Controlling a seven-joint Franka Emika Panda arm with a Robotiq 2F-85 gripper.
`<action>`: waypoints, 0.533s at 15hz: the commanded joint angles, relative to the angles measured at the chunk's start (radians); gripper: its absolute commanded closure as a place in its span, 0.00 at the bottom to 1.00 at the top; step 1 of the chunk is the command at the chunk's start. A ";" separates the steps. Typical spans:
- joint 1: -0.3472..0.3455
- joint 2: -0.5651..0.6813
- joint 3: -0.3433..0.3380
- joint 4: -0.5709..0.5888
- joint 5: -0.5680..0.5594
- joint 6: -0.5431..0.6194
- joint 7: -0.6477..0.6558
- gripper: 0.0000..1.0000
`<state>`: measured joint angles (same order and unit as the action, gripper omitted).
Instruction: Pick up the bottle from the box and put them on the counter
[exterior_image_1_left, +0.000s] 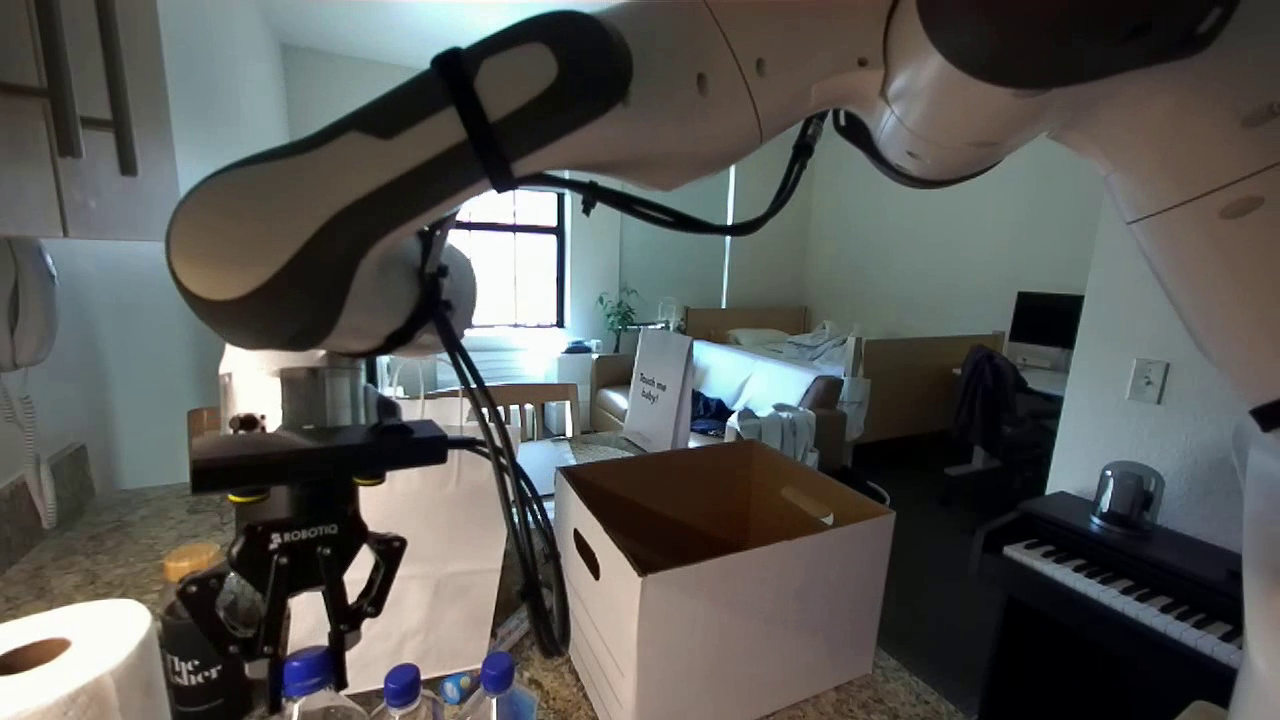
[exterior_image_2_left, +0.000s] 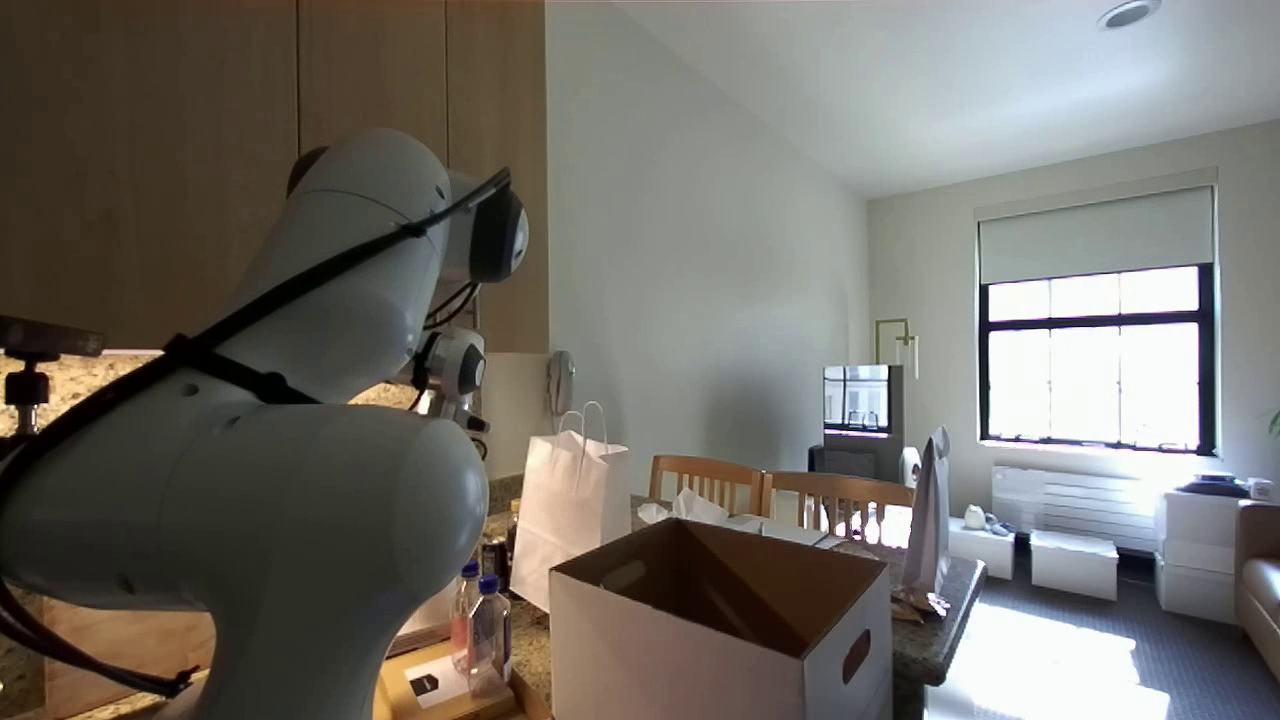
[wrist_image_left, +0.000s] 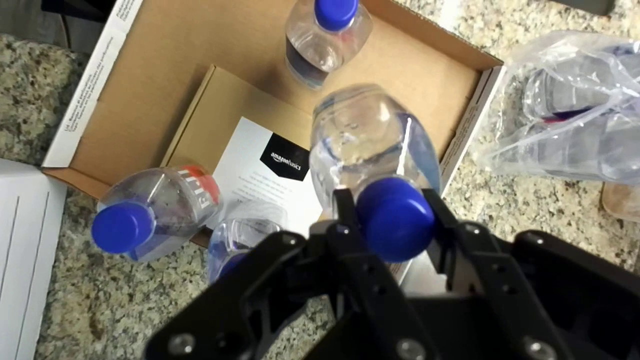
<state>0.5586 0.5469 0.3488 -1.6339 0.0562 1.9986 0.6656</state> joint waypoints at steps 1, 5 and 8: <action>0.039 0.036 -0.022 0.010 0.015 -0.007 -0.039 0.87; 0.089 0.057 -0.057 -0.023 -0.021 0.127 -0.048 0.87; 0.132 0.066 -0.101 -0.059 -0.060 0.321 -0.034 0.87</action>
<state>0.6541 0.6309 0.2890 -1.6462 0.0307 2.1760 0.6428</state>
